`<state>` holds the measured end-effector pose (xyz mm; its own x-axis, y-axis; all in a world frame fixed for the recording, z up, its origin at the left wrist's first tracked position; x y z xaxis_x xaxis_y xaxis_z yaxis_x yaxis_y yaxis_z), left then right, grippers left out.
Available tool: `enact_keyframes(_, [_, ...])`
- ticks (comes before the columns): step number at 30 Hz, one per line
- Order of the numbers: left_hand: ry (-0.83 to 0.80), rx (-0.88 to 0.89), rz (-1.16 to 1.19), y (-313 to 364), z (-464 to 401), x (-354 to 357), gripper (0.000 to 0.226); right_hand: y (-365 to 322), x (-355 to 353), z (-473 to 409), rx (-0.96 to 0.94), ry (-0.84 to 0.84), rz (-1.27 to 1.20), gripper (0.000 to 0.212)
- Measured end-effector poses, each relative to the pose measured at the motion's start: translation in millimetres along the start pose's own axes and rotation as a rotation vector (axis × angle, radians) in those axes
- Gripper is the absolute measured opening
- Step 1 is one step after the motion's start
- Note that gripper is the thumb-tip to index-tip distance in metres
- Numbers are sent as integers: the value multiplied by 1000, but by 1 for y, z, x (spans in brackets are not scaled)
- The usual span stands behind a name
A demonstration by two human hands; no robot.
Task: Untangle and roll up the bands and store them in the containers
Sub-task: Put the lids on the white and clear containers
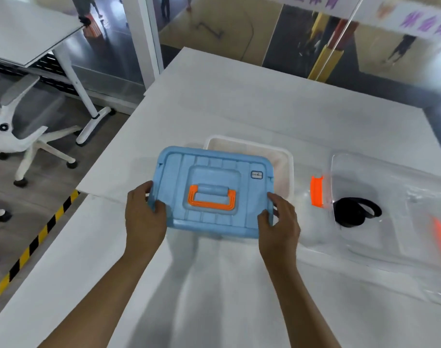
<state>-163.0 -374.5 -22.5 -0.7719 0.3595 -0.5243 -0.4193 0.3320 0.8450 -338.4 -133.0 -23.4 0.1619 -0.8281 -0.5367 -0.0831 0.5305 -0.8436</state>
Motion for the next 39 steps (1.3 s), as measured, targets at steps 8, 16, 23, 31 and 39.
enact_keyframes(8, [-245, 116, -35, 31, -49, 89, 47, 22, 1, -94, 138, -15, 122, 48])
enact_keyframes(16, [-386, 235, -74, 20, -53, 122, 51, 50, 9, -113, 138, -53, 180, 51])
enact_keyframes(23, [-405, 294, -170, 16, -67, 138, 55, 48, 17, -124, 103, -131, 304, 58])
enact_keyframes(31, [-450, 215, -289, 11, -65, 137, 58, 53, 20, -113, 55, -110, 309, 57])
enact_keyframes(39, [-467, 242, -311, 1, -57, 126, 59, 64, 20, -83, 36, -96, 341, 59])
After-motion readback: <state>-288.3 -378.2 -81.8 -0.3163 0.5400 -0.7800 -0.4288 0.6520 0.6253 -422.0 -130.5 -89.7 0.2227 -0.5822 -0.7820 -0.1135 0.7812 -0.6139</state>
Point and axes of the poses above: each hand's wrist, its own z-axis away from the middle knuckle, its own x-axis out of the palm, y = z × x, the point moved 5 cm from there along -z, towards the middle knuckle, and after that the axes turned 10 degrees about x, right-handed, at the moved point
